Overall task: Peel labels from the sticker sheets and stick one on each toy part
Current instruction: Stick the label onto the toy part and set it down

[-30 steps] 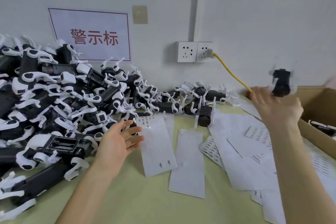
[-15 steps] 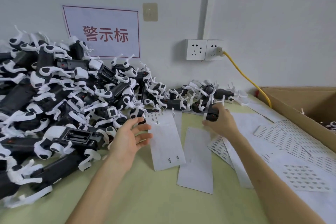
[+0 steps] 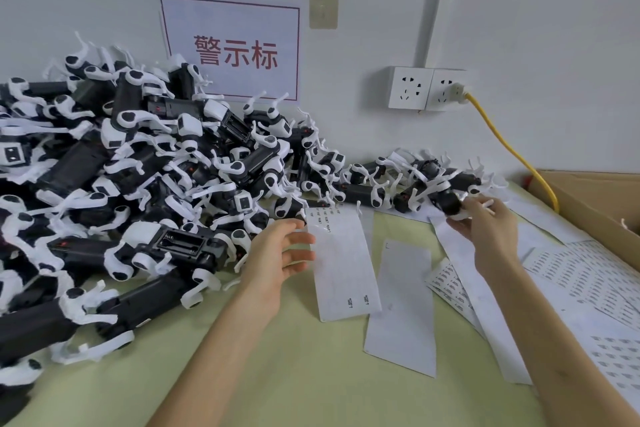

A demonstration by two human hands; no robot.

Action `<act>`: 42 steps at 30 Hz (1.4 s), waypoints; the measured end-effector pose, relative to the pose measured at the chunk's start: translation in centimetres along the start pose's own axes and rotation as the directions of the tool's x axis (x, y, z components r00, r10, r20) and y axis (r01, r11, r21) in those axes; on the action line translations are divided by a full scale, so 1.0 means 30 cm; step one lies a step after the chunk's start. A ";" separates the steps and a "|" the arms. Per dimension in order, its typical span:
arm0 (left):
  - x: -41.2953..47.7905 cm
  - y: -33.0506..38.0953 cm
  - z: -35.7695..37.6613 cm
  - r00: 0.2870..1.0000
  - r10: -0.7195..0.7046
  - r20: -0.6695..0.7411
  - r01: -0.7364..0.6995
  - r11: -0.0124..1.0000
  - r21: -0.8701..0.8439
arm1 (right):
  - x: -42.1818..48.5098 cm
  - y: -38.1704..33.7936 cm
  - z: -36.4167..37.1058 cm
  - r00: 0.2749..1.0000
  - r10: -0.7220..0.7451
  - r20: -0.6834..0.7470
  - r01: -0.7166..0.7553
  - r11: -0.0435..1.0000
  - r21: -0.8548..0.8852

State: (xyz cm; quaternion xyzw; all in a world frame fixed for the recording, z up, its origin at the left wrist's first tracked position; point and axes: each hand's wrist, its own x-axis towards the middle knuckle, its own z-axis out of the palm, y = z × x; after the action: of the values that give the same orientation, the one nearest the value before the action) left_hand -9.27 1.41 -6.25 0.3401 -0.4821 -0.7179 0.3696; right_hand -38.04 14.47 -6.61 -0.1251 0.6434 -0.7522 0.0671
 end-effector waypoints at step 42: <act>0.043 -0.069 -0.047 0.972 0.116 0.205 -0.234 0.377 0.896 | -0.313 -0.185 0.392 0.648 -0.374 0.663 0.674 0.688 -0.270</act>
State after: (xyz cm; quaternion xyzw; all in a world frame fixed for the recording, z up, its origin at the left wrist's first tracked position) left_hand -9.15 0.22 -8.82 0.3944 -0.8485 -0.3094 0.1698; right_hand -25.46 6.65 -0.43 -0.5395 0.6958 -0.4740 -0.0119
